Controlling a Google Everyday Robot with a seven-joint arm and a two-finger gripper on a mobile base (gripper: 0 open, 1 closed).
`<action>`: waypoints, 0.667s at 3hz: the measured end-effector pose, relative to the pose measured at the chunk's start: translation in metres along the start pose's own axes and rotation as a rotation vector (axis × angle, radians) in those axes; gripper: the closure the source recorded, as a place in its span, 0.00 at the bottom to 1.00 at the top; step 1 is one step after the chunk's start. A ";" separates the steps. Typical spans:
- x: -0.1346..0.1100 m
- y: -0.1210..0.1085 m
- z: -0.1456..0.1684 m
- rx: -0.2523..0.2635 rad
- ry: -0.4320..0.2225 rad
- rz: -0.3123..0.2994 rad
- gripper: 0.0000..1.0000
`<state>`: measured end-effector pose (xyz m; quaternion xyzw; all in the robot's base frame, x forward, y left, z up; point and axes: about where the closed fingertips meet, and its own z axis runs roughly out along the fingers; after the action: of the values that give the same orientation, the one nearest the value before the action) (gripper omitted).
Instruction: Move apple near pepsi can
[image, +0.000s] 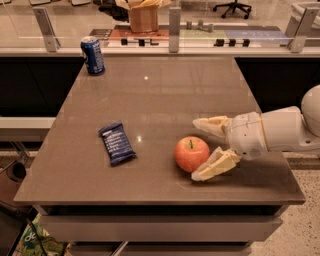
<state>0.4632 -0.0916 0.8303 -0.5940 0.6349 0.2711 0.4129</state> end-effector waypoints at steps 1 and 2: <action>-0.001 0.001 0.001 -0.003 0.000 -0.003 0.42; -0.003 0.001 0.003 -0.006 0.000 -0.005 0.65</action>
Offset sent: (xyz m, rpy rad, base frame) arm -0.0004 0.0016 0.0004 -0.0005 -0.0005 0.0032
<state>0.4623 -0.0878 0.8311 -0.5968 0.6326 0.2720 0.4119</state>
